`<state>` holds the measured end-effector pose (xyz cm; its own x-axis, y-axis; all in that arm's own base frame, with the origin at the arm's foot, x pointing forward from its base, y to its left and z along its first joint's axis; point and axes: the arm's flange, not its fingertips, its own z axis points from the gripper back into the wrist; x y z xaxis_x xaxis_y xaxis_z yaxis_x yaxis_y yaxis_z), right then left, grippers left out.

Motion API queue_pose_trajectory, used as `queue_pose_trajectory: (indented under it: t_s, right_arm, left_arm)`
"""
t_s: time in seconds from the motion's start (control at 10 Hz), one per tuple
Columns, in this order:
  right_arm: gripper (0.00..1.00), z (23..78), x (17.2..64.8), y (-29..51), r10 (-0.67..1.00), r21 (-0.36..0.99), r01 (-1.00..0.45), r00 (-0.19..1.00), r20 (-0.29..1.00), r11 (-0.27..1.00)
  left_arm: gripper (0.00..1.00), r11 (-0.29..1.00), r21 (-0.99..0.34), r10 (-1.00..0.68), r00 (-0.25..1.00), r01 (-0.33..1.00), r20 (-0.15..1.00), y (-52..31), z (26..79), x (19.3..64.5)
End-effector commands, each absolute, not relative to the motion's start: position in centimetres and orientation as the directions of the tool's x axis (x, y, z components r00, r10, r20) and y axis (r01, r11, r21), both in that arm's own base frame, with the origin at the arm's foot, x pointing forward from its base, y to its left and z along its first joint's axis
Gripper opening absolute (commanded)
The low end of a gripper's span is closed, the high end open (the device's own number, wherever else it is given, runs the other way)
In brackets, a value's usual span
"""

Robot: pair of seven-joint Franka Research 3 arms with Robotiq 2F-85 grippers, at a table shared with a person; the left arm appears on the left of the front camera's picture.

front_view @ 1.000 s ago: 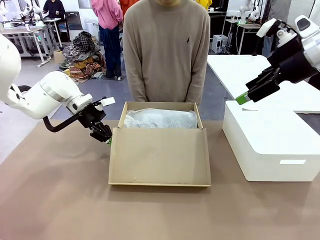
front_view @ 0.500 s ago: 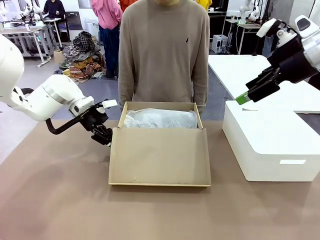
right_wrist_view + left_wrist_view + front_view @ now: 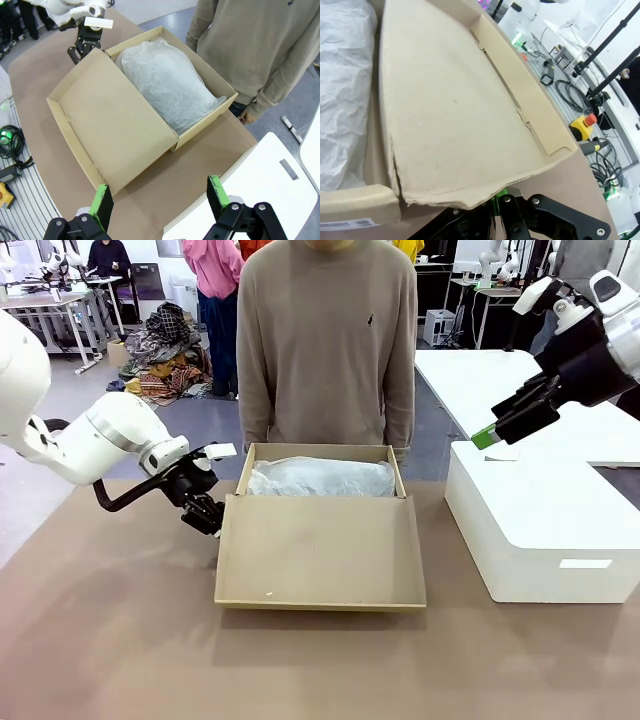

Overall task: Pack the shoes into the box.
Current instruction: Close the Shoes Box.

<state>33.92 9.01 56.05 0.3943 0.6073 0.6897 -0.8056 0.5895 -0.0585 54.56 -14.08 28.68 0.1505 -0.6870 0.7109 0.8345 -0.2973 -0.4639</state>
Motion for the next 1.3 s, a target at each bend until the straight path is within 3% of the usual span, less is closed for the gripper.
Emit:
queue_pose_trajectory:
  t_s: [0.0,0.6,0.8,1.2]
  right_arm:
    - [1.00,56.0,33.9,9.0,0.604,-0.059,-0.806,0.391,0.695,0.589]
    - [1.00,56.0,33.9,9.0,0.604,-0.059,-0.806,0.391,0.695,0.589]
    - [1.00,56.0,33.9,9.0,0.604,-0.059,-0.806,0.391,0.695,0.589]
    - [1.00,56.0,33.9,9.0,0.604,-0.059,-0.806,0.391,0.695,0.589]
  left_arm:
    - [0.00,-0.325,-0.455,-0.638,0.163,0.829,0.753,-14.0,29.5,53.9]
    - [0.00,-0.312,-0.411,-0.507,0.215,0.857,0.834,-13.1,32.9,52.5]
    - [0.00,-0.265,-0.392,-0.462,0.241,0.881,0.854,-12.7,34.0,52.6]
    - [0.00,-0.111,-0.234,-0.396,0.173,0.966,0.902,-12.2,37.6,53.3]
